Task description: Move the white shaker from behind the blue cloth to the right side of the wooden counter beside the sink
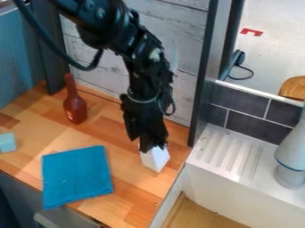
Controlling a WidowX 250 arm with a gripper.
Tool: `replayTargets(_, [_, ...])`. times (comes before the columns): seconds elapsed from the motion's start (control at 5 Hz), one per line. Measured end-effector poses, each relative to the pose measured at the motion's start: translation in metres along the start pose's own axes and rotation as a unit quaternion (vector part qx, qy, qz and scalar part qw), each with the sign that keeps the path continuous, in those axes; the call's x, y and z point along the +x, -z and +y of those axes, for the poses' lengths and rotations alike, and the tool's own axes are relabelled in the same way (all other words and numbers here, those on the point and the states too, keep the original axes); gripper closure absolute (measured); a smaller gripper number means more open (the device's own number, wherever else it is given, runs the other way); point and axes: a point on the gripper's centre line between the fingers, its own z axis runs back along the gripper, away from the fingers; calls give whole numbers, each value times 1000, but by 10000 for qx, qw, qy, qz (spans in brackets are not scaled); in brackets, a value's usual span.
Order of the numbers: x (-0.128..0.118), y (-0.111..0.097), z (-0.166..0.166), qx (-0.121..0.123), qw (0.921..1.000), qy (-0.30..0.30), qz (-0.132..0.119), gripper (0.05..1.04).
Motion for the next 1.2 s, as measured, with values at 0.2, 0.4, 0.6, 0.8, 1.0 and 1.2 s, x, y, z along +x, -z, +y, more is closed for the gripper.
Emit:
replayTargets(0.2, [8, 3, 0, 37, 10000, -5, -70, 587])
replayTargets(0.4, [10, 6, -3, 93, 9999, 106, -47, 542])
replayTargets(0.6, [6, 9, -5, 137, 9996, 229, 116, 233])
replayTargets(0.8, [3, 8, -8, 48, 9996, 237, 148, 71])
replayTargets(1.0, [6, -21, -2, 104, 9998, 166, -72, 75])
replayTargets(1.2, [-17, -55, 23, -220, 9993, -294, 61, 75])
